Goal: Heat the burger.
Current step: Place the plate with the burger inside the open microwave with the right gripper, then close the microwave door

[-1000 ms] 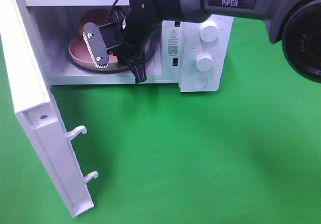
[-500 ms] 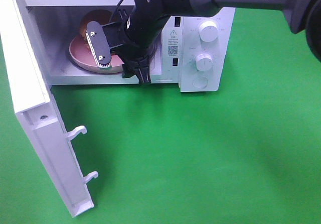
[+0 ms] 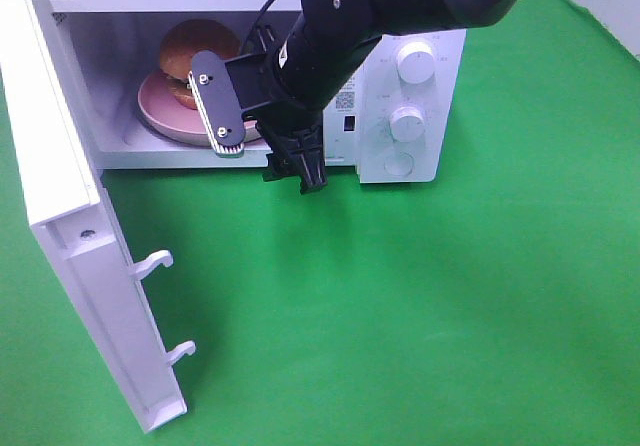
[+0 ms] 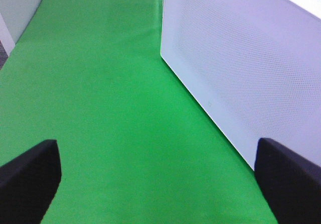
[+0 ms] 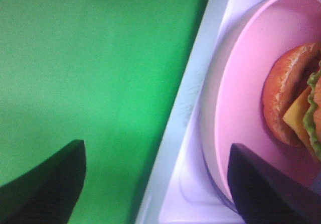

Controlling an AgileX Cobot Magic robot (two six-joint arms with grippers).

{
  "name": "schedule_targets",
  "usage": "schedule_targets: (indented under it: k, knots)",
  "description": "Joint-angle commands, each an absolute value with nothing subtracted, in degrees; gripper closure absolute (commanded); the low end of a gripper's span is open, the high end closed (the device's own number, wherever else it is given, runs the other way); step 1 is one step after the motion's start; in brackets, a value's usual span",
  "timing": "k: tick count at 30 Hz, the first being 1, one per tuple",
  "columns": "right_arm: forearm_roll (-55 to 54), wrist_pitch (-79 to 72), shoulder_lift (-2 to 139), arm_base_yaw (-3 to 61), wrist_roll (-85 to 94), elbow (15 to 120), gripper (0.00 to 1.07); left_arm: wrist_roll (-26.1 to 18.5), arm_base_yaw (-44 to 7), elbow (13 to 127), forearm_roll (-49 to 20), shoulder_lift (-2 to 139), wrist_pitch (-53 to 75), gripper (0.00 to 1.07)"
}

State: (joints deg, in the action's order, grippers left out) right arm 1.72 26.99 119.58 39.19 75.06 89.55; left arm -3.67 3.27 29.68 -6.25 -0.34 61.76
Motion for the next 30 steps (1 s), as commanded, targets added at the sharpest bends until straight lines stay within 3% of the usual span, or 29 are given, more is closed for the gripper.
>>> schedule_targets:
  k: [1, 13, 30]
  knots:
    - [0.9, 25.8, 116.4, 39.6, 75.1, 86.2, 0.31, -3.4, 2.9, 29.5, -6.2, -1.2, 61.2, 0.09]
    - [1.1, 25.9, 107.8, 40.5, 67.4, 76.3, 0.31, -3.4, 2.9, 29.5, -6.2, -1.2, 61.2, 0.09]
    - [1.1, 26.4, 92.1, 41.0, 20.7, 59.6, 0.31, -3.4, 2.9, 29.5, -6.2, -1.2, 61.2, 0.09]
